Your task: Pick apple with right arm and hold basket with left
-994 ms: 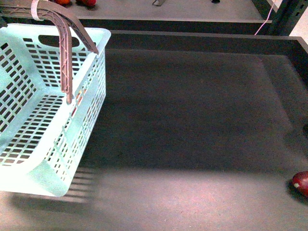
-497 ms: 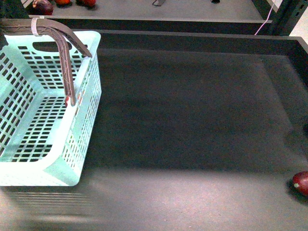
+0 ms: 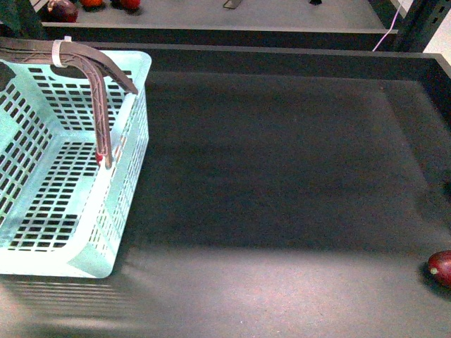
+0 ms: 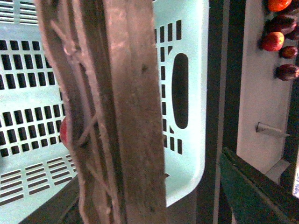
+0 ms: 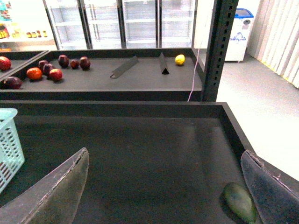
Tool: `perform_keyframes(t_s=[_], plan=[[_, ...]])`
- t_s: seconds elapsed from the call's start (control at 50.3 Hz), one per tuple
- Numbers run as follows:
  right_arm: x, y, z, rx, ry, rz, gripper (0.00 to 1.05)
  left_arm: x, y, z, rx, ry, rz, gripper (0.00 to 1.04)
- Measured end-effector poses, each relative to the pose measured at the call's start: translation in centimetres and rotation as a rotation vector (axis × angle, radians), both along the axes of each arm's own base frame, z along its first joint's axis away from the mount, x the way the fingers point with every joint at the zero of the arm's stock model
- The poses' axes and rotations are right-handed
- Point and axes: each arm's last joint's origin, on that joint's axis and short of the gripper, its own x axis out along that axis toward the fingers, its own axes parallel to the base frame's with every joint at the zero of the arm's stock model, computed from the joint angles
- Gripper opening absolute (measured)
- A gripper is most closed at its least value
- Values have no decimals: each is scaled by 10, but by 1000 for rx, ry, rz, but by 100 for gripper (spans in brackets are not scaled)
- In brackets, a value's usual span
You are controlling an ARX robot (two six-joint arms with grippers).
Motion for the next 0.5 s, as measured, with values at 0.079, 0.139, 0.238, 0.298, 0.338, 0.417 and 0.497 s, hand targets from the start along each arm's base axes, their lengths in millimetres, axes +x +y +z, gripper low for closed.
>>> perform_keyframes(t_s=[0.079,0.139,0.238,0.298,0.338,0.417,0.497], plan=[[0,0,0,0,0,0,96,-8,1,13,-3,-28,6,87],[0,0,0,0,0,0,96,-17,2,24,-5,-49,10,99],[0,0,0,0,0,0,96,-42,6,42,-4,-56,17,98],[0,0,0,0,0,0,96,-63,8,50,10,-39,27,98],[0,0,0,0,0,0,96,-76,10,55,20,-33,30,98],[0,0,0,0,0,0,96,-94,11,65,39,-45,30,98],[0,0,0,0,0,0,96,-105,10,73,59,-77,39,98]])
